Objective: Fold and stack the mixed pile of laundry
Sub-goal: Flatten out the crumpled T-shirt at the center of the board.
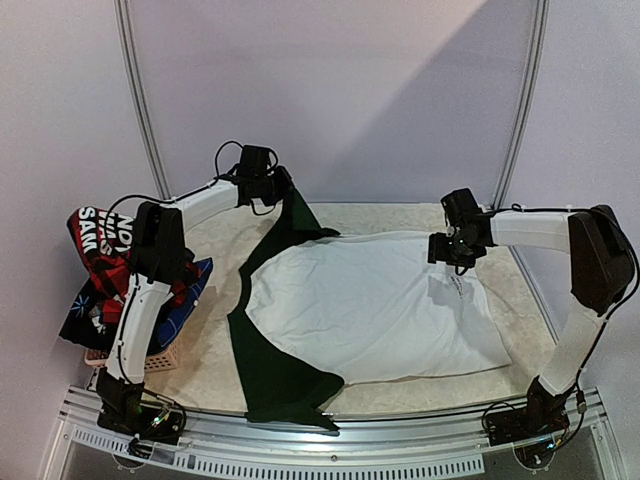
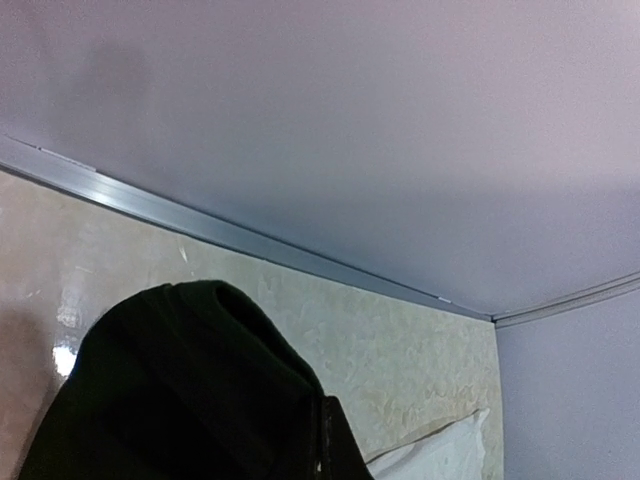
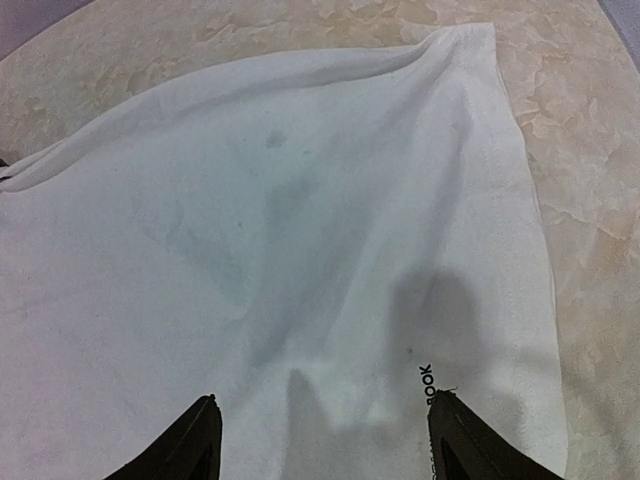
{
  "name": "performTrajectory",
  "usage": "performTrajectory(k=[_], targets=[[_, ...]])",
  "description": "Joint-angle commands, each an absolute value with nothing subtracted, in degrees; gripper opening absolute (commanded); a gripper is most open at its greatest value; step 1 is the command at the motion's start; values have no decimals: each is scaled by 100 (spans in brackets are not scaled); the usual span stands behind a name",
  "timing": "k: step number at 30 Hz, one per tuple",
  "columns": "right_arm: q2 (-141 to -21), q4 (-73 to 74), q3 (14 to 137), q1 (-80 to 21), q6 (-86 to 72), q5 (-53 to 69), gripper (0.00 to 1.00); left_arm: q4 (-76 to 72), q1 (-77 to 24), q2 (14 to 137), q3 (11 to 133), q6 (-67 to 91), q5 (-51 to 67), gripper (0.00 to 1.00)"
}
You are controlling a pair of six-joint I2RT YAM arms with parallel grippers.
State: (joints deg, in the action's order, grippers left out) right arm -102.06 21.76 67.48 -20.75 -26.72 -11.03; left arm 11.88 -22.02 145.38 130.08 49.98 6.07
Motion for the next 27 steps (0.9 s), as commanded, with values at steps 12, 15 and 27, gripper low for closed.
performTrajectory(k=[12,15,27], targets=[[-10265,2017,6911,-2126,-2637,-1097,72,-1348,-2041,15516,13332,6358,573,21],[-10275,2006,6911,-2125,-2626,-1060,71,-1368,-2035,15307,13196,6146,611,49],[-10209,1926,6979,-2127,-2604,-767,71,-1378,-2039,13381,11534,5313,637,87]])
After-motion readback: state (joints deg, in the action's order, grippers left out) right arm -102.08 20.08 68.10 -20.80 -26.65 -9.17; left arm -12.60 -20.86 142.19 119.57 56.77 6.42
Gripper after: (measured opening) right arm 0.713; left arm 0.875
